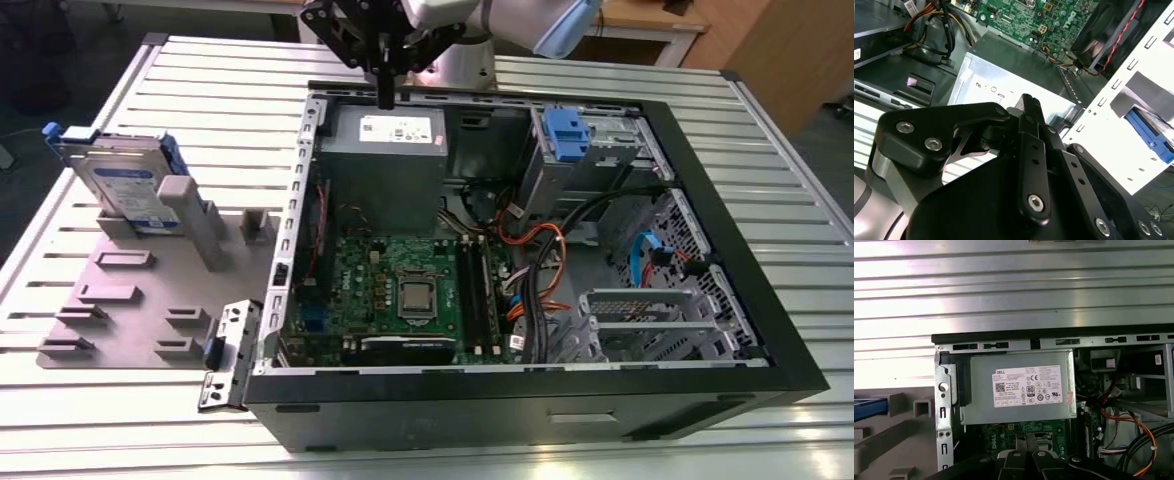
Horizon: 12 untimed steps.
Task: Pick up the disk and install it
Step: 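Reach for the disk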
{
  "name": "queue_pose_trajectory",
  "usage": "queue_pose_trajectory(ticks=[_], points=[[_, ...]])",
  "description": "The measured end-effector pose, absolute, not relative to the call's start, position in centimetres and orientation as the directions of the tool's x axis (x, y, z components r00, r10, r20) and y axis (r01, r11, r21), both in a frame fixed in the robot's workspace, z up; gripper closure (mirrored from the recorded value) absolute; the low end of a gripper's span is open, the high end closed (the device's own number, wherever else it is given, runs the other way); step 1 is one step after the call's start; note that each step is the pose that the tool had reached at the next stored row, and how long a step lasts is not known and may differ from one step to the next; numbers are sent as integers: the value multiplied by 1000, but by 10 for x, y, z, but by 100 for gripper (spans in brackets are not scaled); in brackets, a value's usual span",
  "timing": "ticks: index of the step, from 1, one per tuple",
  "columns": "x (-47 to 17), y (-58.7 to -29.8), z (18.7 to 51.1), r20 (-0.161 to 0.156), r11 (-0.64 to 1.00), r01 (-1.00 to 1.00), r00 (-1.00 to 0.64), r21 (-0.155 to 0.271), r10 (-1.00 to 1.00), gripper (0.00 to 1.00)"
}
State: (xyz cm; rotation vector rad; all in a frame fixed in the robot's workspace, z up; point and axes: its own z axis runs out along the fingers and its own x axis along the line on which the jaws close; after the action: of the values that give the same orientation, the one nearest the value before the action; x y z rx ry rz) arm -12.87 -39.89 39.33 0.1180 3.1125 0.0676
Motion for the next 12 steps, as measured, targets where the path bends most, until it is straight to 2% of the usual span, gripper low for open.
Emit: queue_pose_trajectory(ticks=[12], points=[[-146, -399, 393, -24, 996, 75, -997, 44, 76, 89]])
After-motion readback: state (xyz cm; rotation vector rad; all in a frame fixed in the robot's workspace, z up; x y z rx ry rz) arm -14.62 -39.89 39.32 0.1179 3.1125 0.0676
